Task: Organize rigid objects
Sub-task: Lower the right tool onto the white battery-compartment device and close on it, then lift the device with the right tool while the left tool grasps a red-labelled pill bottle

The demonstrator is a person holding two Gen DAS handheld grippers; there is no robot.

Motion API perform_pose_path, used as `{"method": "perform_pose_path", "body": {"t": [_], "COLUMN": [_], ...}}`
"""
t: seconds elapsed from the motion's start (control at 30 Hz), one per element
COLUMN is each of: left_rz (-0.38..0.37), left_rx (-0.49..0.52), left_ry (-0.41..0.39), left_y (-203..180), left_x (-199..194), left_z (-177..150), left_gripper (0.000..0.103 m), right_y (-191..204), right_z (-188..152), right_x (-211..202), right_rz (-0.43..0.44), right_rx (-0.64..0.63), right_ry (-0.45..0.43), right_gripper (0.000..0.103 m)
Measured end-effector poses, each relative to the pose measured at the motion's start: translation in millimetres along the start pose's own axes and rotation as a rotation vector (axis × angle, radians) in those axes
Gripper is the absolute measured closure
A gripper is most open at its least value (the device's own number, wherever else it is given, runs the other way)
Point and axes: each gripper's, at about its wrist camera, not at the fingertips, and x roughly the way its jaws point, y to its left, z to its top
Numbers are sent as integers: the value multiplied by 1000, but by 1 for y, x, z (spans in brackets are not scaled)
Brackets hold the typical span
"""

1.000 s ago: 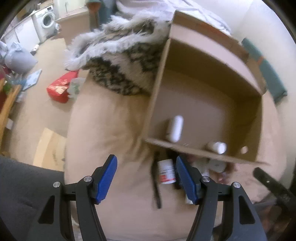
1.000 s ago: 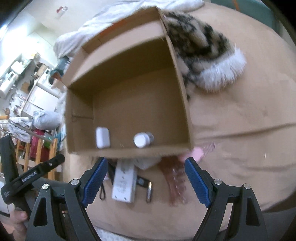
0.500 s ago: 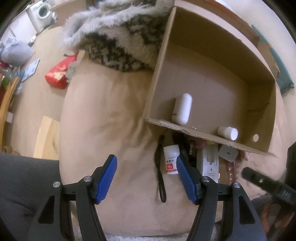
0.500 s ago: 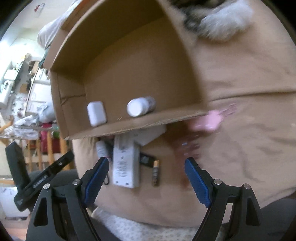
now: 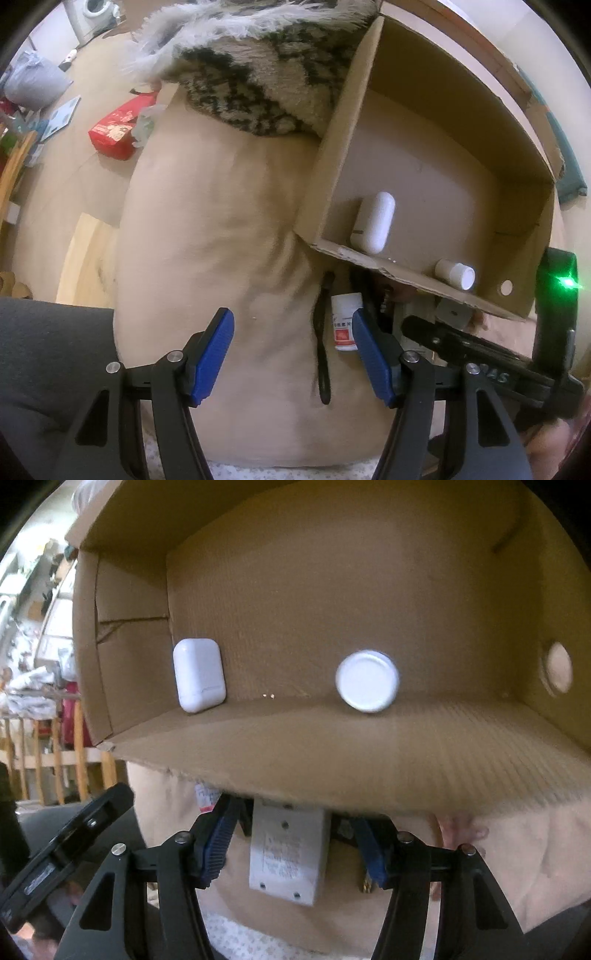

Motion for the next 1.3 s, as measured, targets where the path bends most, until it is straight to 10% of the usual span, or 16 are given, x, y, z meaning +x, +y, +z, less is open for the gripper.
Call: {"method": "perform_pose_path", "body": {"t": [0.23,0.7,1.07,1.3], "left_rz": [2,2,-94,-17], "left_rx": [-21,12,29,68], "left_ry": [-12,32,148,209], "left_y": [8,-2,-27,-55], "left_x": [-5,9,39,69], "left_z": [1,-2,10,12], "left_gripper": [40,40,69,73], "right_y": [25,29,-5,-3], "right_z": [3,-51,-52,-45], "right_x": [28,-32,-54,-49], "right_rz": [-181,-92,-11,14], "right_rx": [-113,-227,-126,-111], "right_ry": [16,-68,-168,-162], "right_gripper": [46,57,57,57]}}
